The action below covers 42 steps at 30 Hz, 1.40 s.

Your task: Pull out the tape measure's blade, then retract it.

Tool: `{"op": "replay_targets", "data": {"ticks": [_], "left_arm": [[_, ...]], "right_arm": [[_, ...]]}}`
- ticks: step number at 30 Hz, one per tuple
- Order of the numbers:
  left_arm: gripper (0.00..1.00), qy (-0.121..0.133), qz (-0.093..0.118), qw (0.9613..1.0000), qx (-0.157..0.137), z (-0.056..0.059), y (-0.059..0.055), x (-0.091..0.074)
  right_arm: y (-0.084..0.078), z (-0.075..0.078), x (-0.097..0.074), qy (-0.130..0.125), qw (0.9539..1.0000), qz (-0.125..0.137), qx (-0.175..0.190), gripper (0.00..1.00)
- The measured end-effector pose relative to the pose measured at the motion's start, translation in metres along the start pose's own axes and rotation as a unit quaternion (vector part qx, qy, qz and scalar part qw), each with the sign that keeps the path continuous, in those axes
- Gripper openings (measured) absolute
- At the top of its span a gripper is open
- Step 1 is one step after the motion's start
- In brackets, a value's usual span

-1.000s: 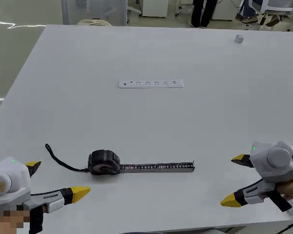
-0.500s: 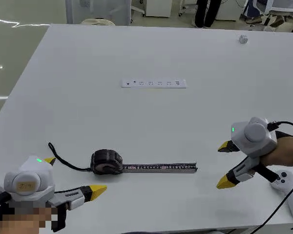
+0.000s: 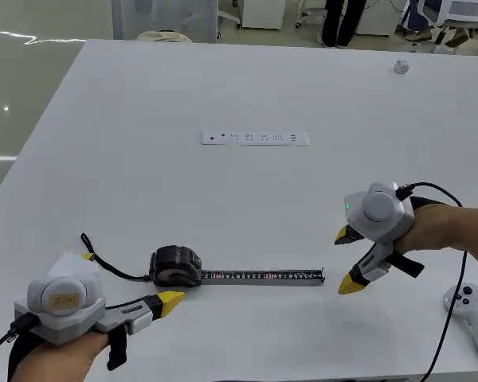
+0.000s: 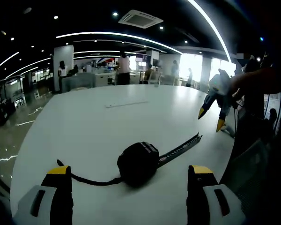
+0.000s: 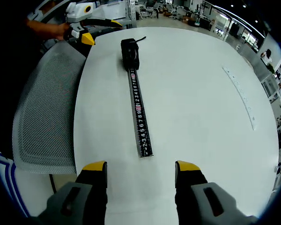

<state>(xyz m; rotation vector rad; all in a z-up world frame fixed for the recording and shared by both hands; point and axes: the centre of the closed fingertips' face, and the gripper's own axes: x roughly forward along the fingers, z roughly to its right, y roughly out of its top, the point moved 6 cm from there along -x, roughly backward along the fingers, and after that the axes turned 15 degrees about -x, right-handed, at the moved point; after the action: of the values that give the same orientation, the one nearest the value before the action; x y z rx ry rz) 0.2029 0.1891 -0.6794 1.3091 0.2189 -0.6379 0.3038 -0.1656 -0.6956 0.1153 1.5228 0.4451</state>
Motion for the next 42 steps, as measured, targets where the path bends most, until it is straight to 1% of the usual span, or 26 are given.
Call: {"op": "replay_targets", "data": {"ticks": [4,6,9,11,12,16,18,20,22,23,26,28,31,33,35,38,39,42], "left_arm": [[1.00,0.005,0.002,1.0000,0.005,0.002,-0.002,0.001],[1.00,0.006,0.003,1.0000,0.007,0.002,-0.002,0.001],[1.00,0.006,0.002,1.0000,-0.006,0.003,-0.003,0.003],[1.00,0.012,0.004,0.9999,-0.004,0.004,-0.002,0.005],[1.00,0.015,0.011,0.9998,-0.001,0.005,0.000,0.006],[1.00,0.014,0.021,0.9997,0.000,0.011,0.002,0.011],[1.00,0.018,0.020,0.9996,0.004,0.013,0.002,0.013],[1.00,0.019,0.023,0.9996,-0.002,0.015,0.002,0.014],[1.00,0.022,0.027,0.9994,-0.009,0.016,0.003,0.015],[1.00,0.023,0.028,0.9993,-0.013,0.016,0.004,0.015],[1.00,0.027,0.031,0.9991,-0.008,0.018,0.004,0.018],[1.00,0.027,0.034,0.9988,-0.020,0.018,0.003,0.021],[1.00,0.034,0.036,0.9982,-0.033,0.017,0.001,0.023],[1.00,0.041,0.039,0.9970,-0.053,0.016,0.001,0.024],[1.00,0.044,0.041,0.9968,-0.052,0.017,0.002,0.026],[1.00,0.050,0.038,0.9971,-0.043,0.018,0.000,0.031],[1.00,0.053,0.035,0.9971,-0.042,0.017,-0.001,0.034],[1.00,0.058,0.033,0.9967,-0.046,0.017,-0.002,0.038]], "right_arm": [[0.002,0.005,0.009,0.011,0.9998,-0.013,-0.011,0.56],[0.004,0.006,0.013,0.015,0.9997,-0.014,-0.015,0.55],[0.006,0.009,0.020,0.017,0.9994,-0.015,-0.026,0.49],[0.006,0.010,0.024,0.018,0.9993,-0.018,-0.027,0.47],[0.005,0.010,0.028,0.019,0.9993,-0.019,-0.027,0.46],[0.003,0.010,0.037,0.021,0.9993,-0.022,-0.020,0.42],[0.002,0.009,0.042,0.022,0.9993,-0.024,-0.017,0.40],[0.001,0.008,0.045,0.022,0.9993,-0.026,-0.019,0.38],[0.000,0.008,0.047,0.019,0.9988,-0.032,-0.032,0.35],[-0.001,0.008,0.048,0.020,0.9988,-0.033,-0.031,0.34],[-0.002,0.007,0.049,0.021,0.9984,-0.039,-0.034,0.32],[-0.003,0.007,0.051,0.023,0.9985,-0.038,-0.031,0.32],[-0.003,0.007,0.051,0.022,0.9986,-0.038,-0.030,0.28],[-0.003,0.006,0.053,0.021,0.9983,-0.042,-0.033,0.25],[-0.005,0.004,0.055,0.022,0.9980,-0.048,-0.035,0.20],[-0.007,0.004,0.057,0.021,0.9978,-0.052,-0.035,0.18],[-0.007,0.005,0.056,0.017,0.9978,-0.052,-0.038,0.17],[-0.006,0.005,0.056,0.020,0.9976,-0.056,-0.036,0.16]]}}
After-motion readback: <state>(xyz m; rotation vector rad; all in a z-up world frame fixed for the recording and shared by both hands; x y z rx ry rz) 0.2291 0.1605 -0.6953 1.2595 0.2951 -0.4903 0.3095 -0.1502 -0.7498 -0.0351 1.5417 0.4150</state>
